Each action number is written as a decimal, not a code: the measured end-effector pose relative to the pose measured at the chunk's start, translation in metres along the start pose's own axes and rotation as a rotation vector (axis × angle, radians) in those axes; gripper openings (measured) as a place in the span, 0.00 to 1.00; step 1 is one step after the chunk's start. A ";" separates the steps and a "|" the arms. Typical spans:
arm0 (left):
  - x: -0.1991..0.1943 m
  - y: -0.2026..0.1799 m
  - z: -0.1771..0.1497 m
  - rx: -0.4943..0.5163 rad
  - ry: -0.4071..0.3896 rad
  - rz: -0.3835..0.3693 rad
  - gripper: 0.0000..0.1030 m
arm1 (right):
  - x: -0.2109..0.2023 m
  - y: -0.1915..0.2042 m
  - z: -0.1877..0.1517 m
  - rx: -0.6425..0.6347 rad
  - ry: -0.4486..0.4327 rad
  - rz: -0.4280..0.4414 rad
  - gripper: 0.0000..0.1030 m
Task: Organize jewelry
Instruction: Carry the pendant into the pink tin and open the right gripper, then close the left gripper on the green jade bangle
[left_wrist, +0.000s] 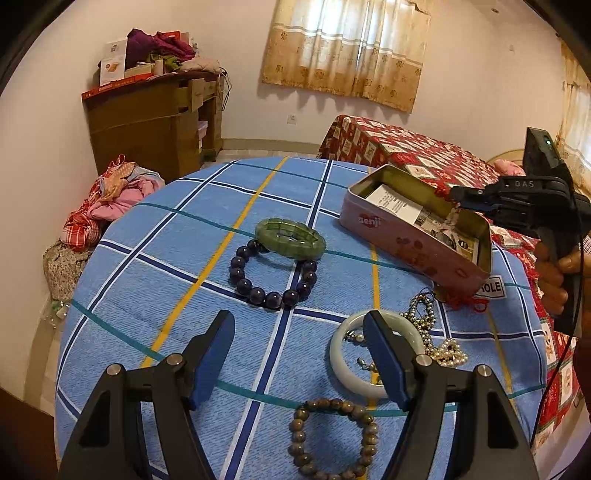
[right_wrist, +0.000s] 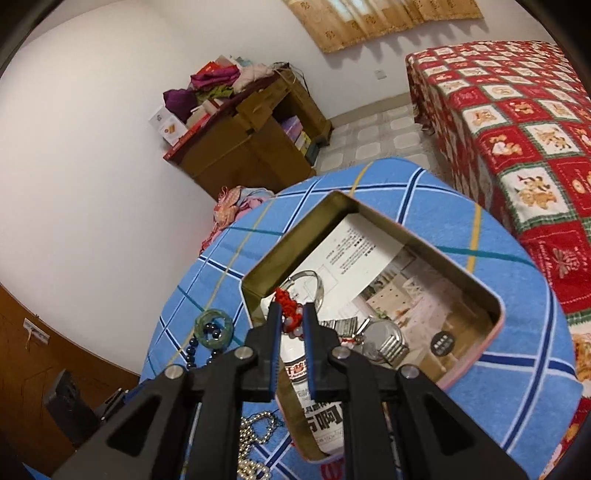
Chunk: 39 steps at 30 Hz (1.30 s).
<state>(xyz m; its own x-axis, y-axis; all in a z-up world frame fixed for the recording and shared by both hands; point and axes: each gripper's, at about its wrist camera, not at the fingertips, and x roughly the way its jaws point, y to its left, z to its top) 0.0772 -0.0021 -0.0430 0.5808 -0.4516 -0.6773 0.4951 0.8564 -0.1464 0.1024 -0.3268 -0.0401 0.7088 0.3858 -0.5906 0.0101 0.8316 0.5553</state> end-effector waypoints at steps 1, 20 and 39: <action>0.000 0.000 0.000 0.001 0.001 0.001 0.70 | 0.004 -0.001 0.000 -0.001 0.009 -0.004 0.15; 0.005 0.005 0.012 -0.016 -0.013 -0.004 0.70 | -0.029 0.033 -0.036 -0.067 -0.078 -0.065 0.68; 0.119 0.023 0.071 -0.137 0.130 0.166 0.38 | -0.064 0.034 -0.073 -0.052 -0.142 -0.129 0.68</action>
<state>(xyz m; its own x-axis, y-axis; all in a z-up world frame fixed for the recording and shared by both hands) 0.2034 -0.0538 -0.0756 0.5544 -0.2733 -0.7861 0.3020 0.9462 -0.1159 0.0059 -0.2941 -0.0264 0.7966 0.2175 -0.5640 0.0735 0.8913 0.4475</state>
